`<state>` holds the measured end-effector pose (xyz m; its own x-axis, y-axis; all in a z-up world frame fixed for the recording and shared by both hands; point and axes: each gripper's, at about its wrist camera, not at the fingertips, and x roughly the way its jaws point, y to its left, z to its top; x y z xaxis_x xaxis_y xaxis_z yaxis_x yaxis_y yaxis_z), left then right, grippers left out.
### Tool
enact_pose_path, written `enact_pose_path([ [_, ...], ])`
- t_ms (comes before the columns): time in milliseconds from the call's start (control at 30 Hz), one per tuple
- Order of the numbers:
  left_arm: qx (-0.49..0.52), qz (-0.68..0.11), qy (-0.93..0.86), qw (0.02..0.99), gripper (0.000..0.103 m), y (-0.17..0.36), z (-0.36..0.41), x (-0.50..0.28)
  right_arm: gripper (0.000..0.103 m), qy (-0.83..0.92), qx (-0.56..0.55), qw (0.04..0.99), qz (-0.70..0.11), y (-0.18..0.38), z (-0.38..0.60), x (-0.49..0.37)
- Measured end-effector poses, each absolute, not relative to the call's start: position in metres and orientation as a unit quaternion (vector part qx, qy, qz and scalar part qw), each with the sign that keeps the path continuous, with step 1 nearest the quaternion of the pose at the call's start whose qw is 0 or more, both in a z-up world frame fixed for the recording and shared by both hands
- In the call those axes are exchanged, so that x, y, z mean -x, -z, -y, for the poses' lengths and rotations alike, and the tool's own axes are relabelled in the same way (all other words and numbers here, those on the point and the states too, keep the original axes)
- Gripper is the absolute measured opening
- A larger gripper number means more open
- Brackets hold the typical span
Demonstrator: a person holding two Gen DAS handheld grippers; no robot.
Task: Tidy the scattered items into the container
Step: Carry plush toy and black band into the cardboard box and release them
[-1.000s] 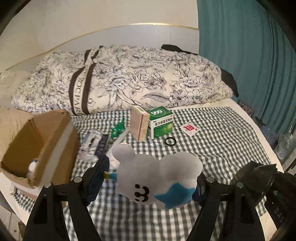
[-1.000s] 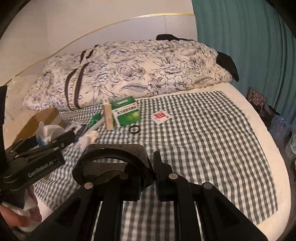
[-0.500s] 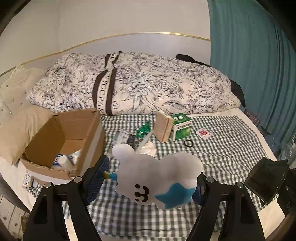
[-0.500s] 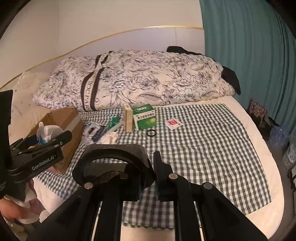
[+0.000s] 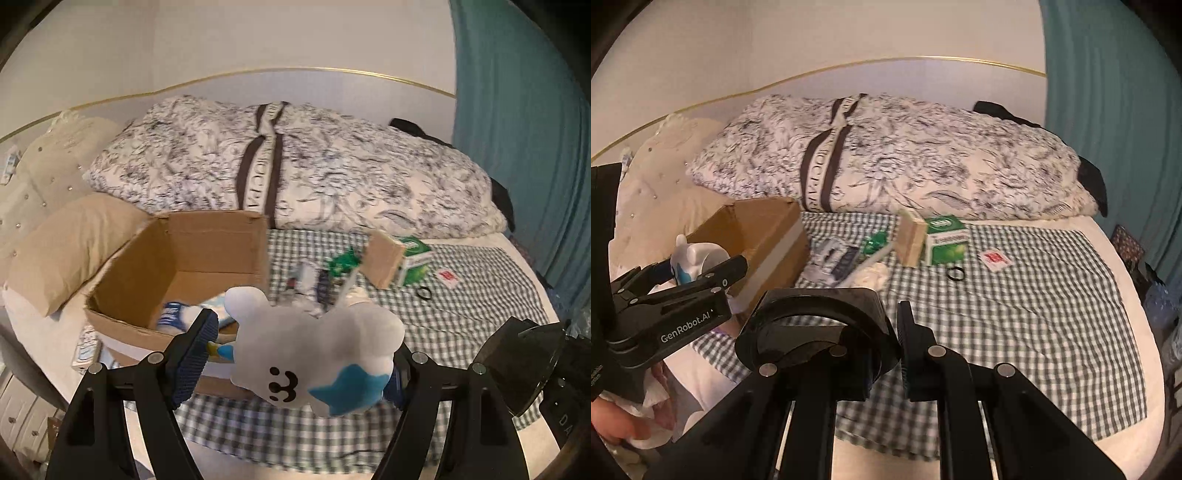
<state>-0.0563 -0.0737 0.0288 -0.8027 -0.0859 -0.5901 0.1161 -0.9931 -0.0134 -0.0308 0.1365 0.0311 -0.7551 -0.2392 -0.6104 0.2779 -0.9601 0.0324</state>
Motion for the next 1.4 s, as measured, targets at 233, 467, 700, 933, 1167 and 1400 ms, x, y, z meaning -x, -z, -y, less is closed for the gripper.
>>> enact_pose_path([
  [233,-0.315,-0.035,0.944,0.091,0.079,-0.031,0.134,0.073,0.011,0.928,-0.325,0.176,-0.044,-0.032,-0.074,0.053],
  [467,-0.326,-0.048,0.935,0.131,0.079,-0.025,0.195,0.098,0.011,0.917,-0.334,0.214,-0.056,-0.027,-0.01,0.087],
  [700,-0.346,-0.063,0.923,0.156,0.079,-0.004,0.239,0.127,0.011,0.901,-0.349,0.245,-0.082,-0.013,0.056,0.129],
  [933,-0.365,-0.073,0.914,0.164,0.079,0.023,0.265,0.151,0.011,0.886,-0.373,0.254,-0.105,0.018,0.101,0.166],
  [1167,-0.386,-0.08,0.905,0.161,0.081,0.04,0.266,0.168,0.013,0.88,-0.387,0.248,-0.117,0.042,0.112,0.183],
  [1400,-0.393,-0.075,0.898,0.183,0.1,0.033,0.26,0.166,0.056,0.888,-0.356,0.254,-0.141,0.038,0.113,0.169],
])
